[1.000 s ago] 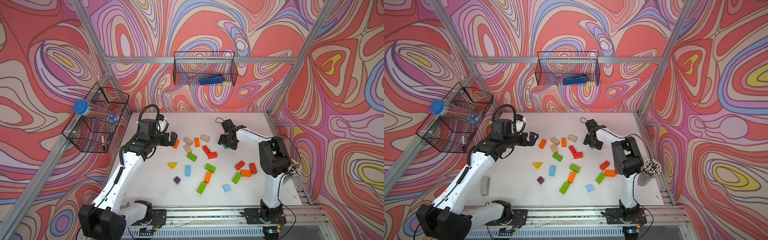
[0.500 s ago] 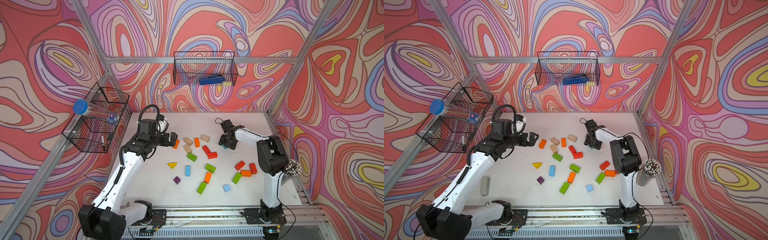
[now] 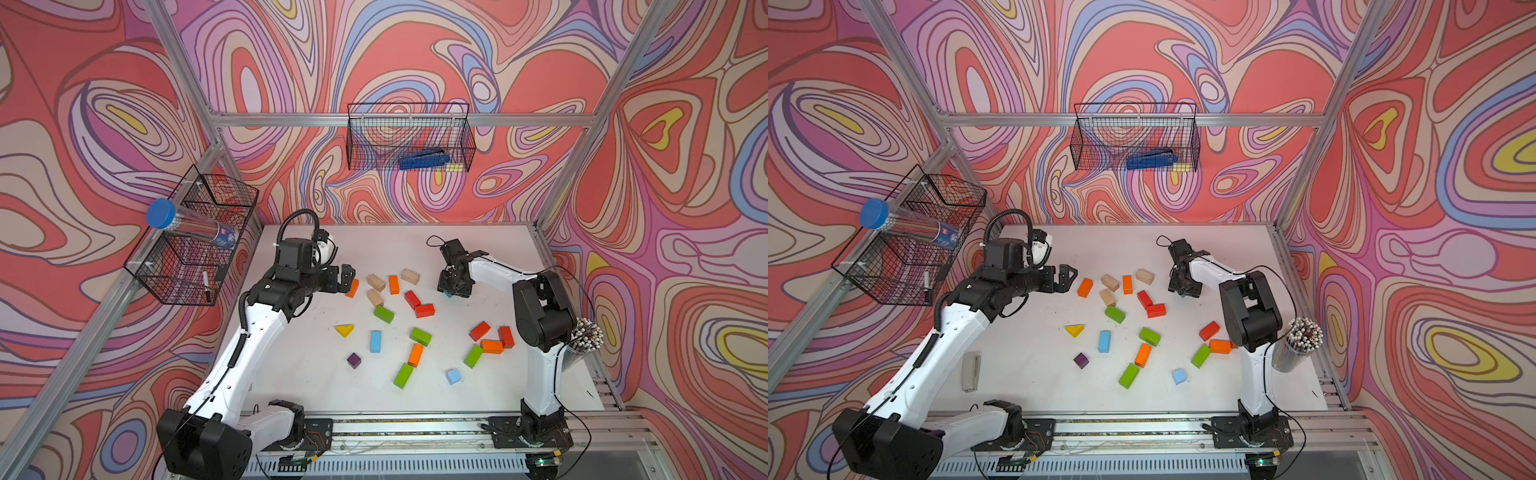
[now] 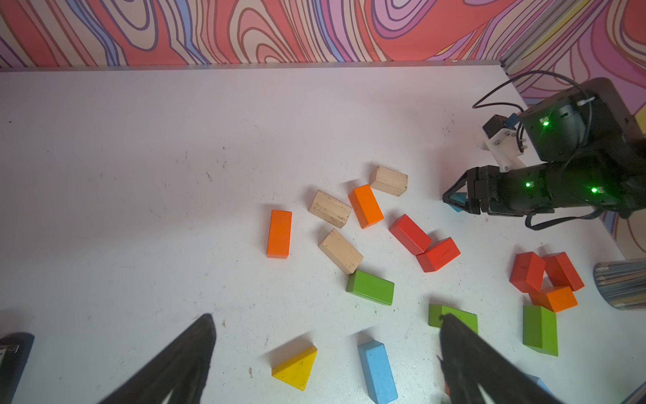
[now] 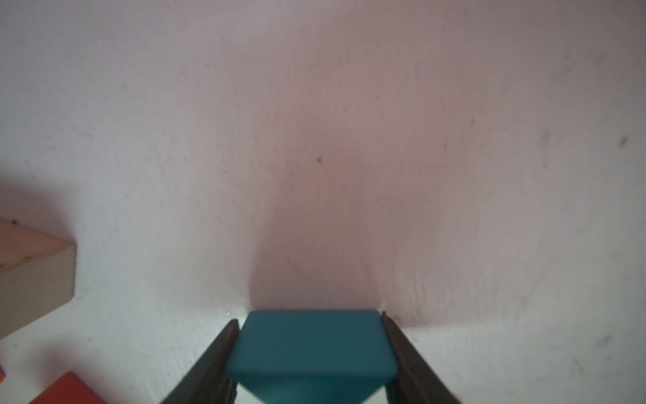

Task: Assemble a heart with building blocks
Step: Move the building block to the center of the board.

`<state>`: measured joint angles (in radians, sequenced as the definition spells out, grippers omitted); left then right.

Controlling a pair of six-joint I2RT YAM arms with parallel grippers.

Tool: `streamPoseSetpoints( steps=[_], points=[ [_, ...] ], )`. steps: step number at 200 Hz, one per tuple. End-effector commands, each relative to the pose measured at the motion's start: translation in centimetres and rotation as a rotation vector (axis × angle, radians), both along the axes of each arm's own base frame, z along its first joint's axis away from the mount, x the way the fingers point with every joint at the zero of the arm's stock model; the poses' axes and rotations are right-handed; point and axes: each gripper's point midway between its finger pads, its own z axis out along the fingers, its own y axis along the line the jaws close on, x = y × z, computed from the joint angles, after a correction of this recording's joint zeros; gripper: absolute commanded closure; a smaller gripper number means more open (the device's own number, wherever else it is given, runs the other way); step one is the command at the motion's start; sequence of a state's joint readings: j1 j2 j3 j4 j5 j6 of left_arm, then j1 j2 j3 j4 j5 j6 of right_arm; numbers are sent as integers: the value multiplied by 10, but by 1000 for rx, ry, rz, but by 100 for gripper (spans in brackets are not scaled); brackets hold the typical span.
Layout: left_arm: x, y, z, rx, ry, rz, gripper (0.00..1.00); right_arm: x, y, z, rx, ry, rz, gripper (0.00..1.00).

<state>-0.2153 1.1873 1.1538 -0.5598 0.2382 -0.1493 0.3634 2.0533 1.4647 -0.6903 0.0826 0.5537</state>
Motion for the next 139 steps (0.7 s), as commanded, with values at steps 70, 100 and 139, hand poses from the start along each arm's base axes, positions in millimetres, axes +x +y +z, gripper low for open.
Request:
streamPoseSetpoints(
  steps=[70,100,139],
  points=[
    [-5,-2,-5,6,25,-21,0,-28,27,3,-30,34,97,43],
    [-5,-2,-4,4,23,-22,0,-31,33,1,-36,42,109,42],
    [-5,-2,-4,5,23,-22,0,-31,34,2,-44,42,112,35]
  ],
)
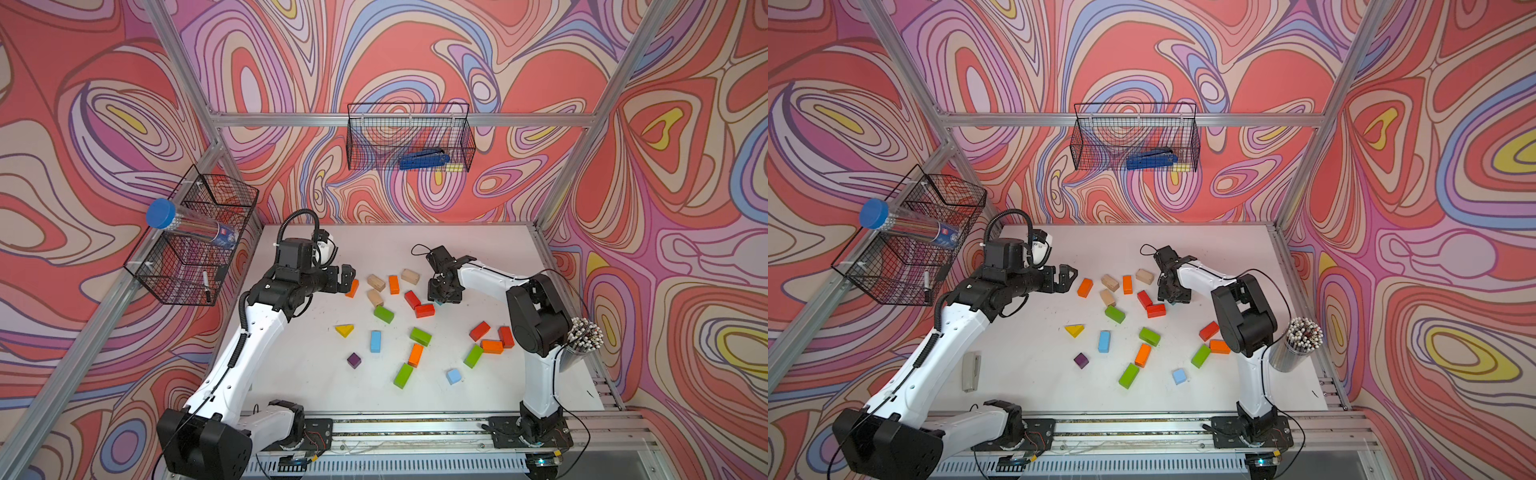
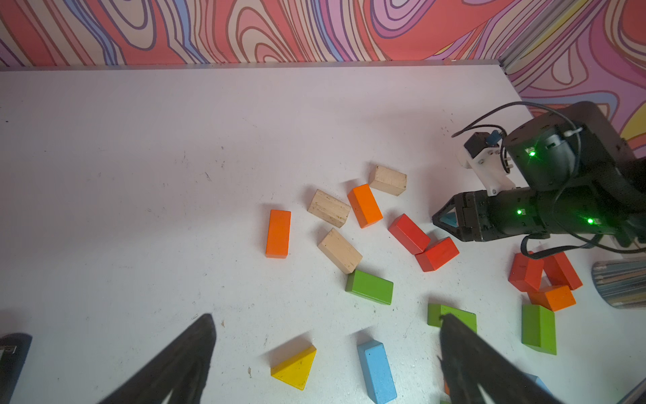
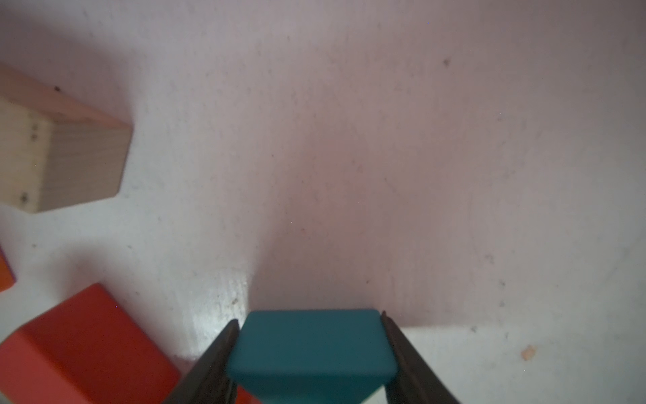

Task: Assemble a heart with building blocks
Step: Move the building block to the center of the board.

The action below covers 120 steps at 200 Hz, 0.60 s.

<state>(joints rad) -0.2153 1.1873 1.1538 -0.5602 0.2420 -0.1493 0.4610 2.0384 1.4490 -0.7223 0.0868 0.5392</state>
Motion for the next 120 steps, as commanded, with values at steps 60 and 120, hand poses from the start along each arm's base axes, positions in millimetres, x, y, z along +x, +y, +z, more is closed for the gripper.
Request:
streamPoseSetpoints(
  steps=[60,120],
  points=[
    [-5,-1,-3,7,19,-14,0,4,5,29,7,-54,28,22],
    [-6,-2,-3,1,21,-20,0,1,36,68,110,-139,333,27]
  ],
)
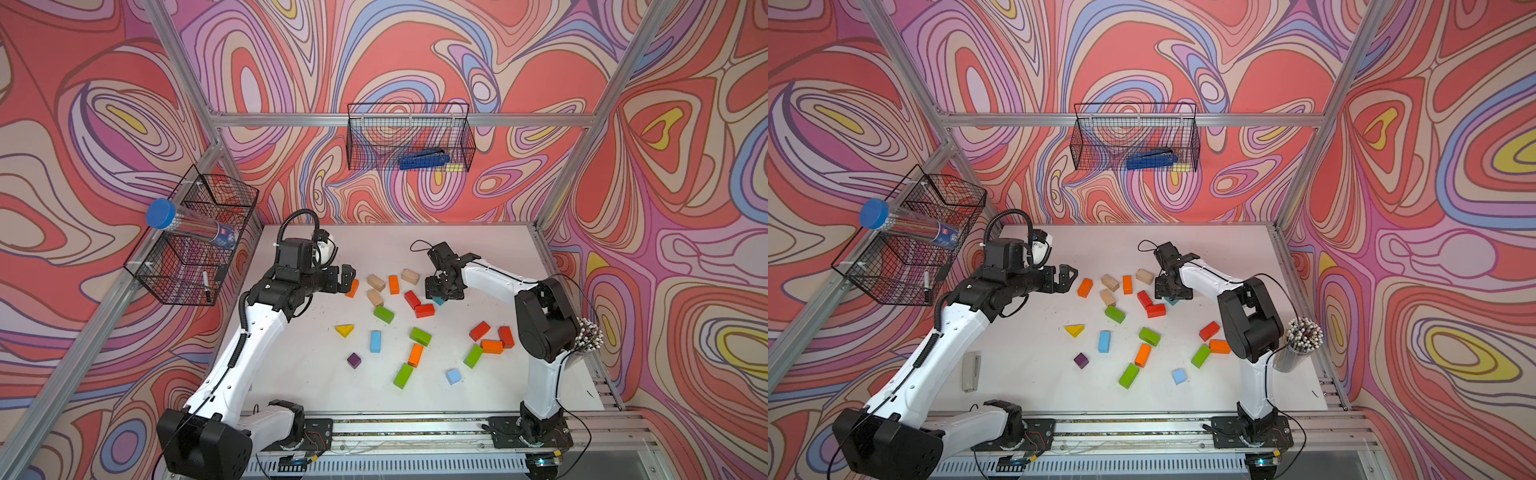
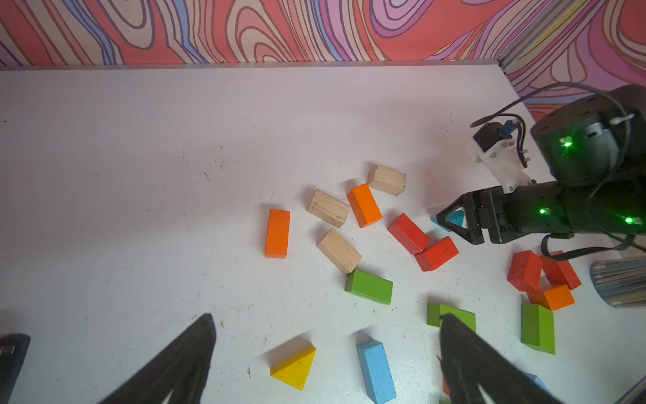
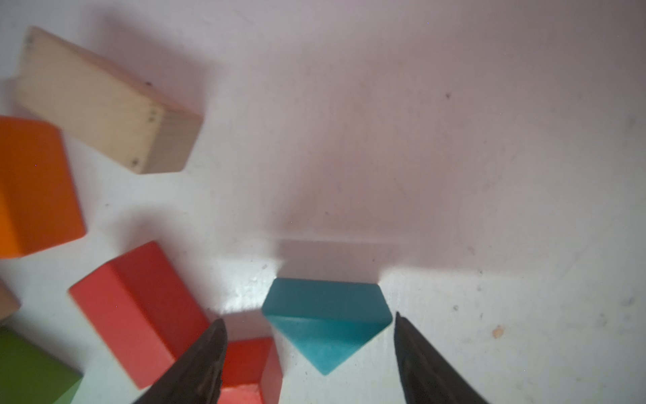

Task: Assemble a heart with building blocks
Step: Move the building block to the center of the board.

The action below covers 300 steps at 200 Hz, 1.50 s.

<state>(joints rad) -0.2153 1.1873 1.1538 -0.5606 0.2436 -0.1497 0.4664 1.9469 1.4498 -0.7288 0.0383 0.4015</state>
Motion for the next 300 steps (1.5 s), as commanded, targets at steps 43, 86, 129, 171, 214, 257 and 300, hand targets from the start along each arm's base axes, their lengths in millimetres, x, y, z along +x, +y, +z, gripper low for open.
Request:
streamPoseSetpoints(
  steps=[43,86,129,171,214,257,300],
  points=[
    [-6,-1,-2,5,16,-15,0,-20,52,39,128,-47,396,32],
    [-6,-3,-3,-5,22,-26,0,-27,63,24,140,-13,449,29],
    [-6,-2,-3,0,21,-22,0,-11,77,5,63,-15,402,34],
    [-6,-4,-4,-5,24,-28,0,-6,86,-19,-32,-20,368,41],
    [-6,-4,-3,-6,23,-30,0,-4,82,-27,-79,-23,388,48],
    [-7,-4,-3,-7,22,-29,0,-10,70,-34,-120,-17,383,61],
    [-7,-4,-2,-9,20,-30,0,-32,60,-41,-92,18,349,65]
  ],
)
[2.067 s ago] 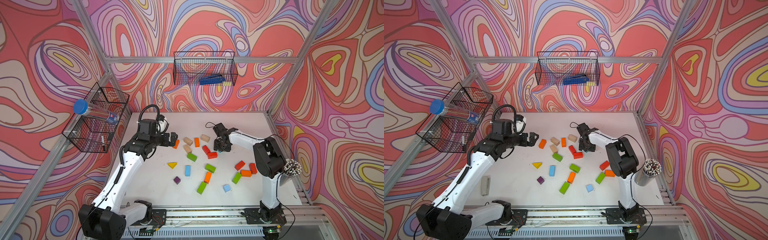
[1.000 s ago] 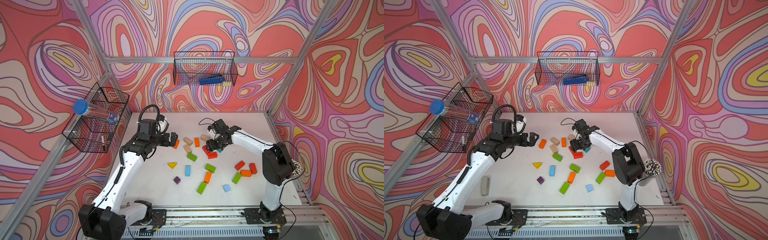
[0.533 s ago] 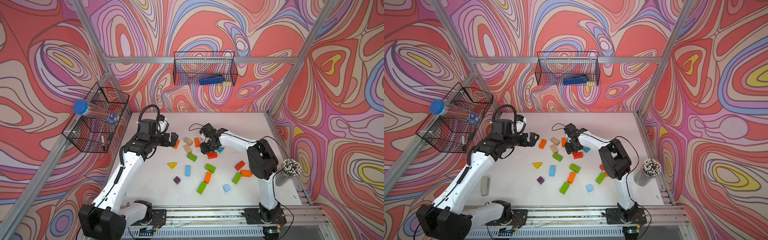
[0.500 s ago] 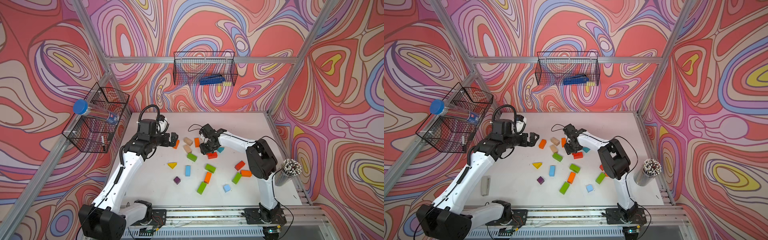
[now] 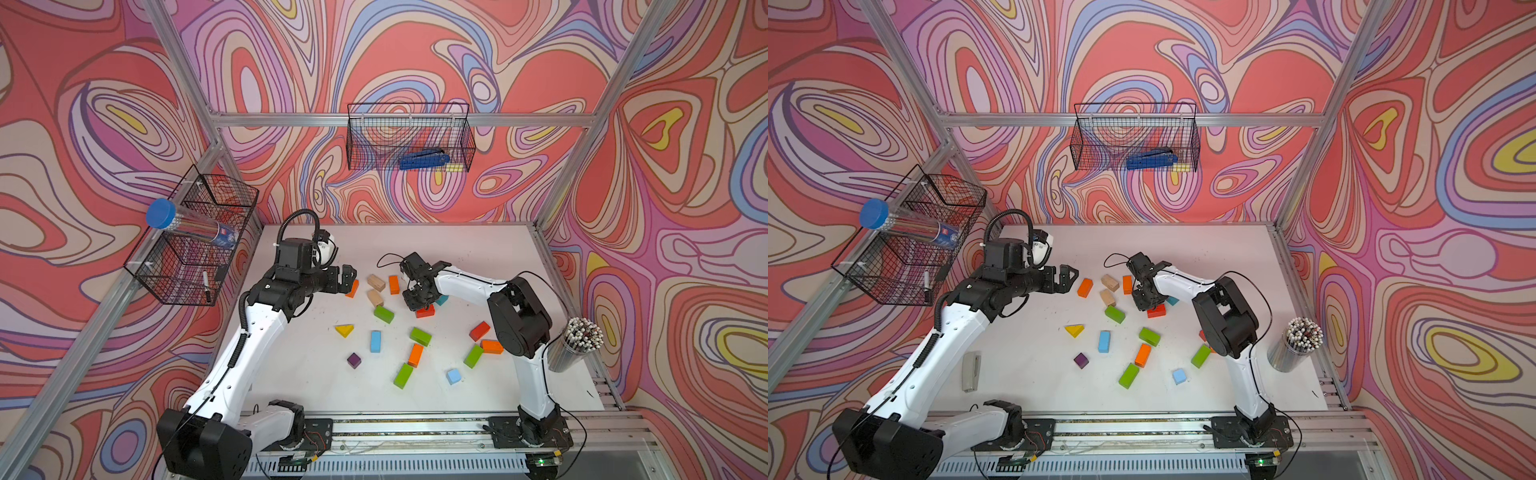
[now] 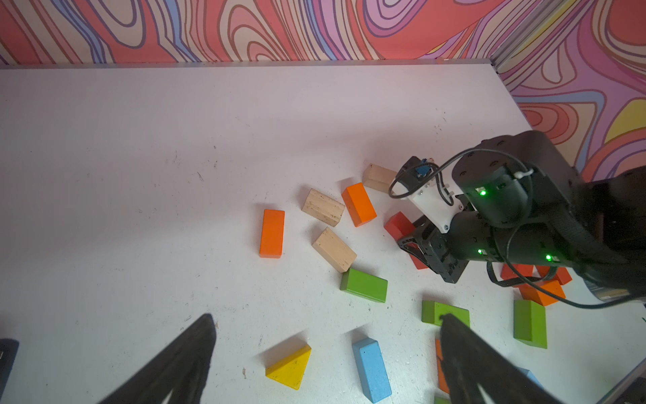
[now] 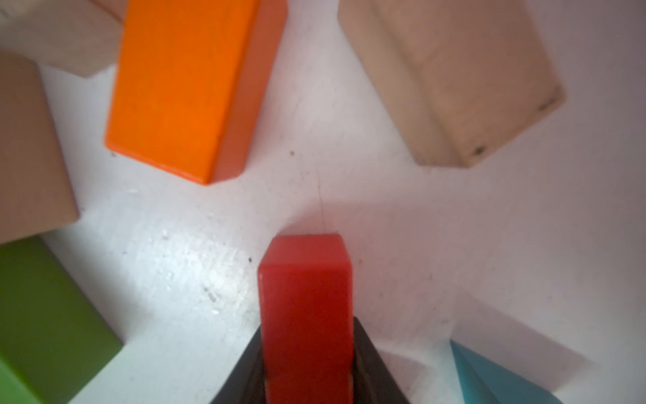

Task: Assemble a heart with building blocks
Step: Move the building block to the center of the board.

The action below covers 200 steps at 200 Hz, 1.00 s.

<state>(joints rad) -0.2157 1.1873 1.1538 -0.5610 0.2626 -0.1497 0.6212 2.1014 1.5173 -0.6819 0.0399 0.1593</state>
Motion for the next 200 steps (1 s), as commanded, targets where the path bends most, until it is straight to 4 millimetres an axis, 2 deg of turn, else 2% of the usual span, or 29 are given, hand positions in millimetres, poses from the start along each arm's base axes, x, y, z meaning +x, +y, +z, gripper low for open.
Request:
streamPoseSetpoints(
  steps=[1,53,75,97,109,151,200],
  points=[
    [-6,-1,-3,3,18,-16,0,-15,-12,0,-2,17,-37,65],
    [-6,-2,-2,1,17,-17,1,-55,-33,-2,28,71,-107,68],
    [-6,-1,-2,0,14,-15,0,-65,-40,1,29,65,-112,66],
    [-5,-2,-3,-3,19,-19,0,-60,-38,5,25,57,-87,50],
    [-6,-3,-3,-4,20,-20,0,-53,-35,8,16,46,-73,47],
    [-6,-1,-2,2,15,-11,0,-31,-30,11,-40,13,-36,49],
    [-6,-2,-2,-2,16,-17,0,-32,-32,10,-57,13,-26,56]
  ],
)
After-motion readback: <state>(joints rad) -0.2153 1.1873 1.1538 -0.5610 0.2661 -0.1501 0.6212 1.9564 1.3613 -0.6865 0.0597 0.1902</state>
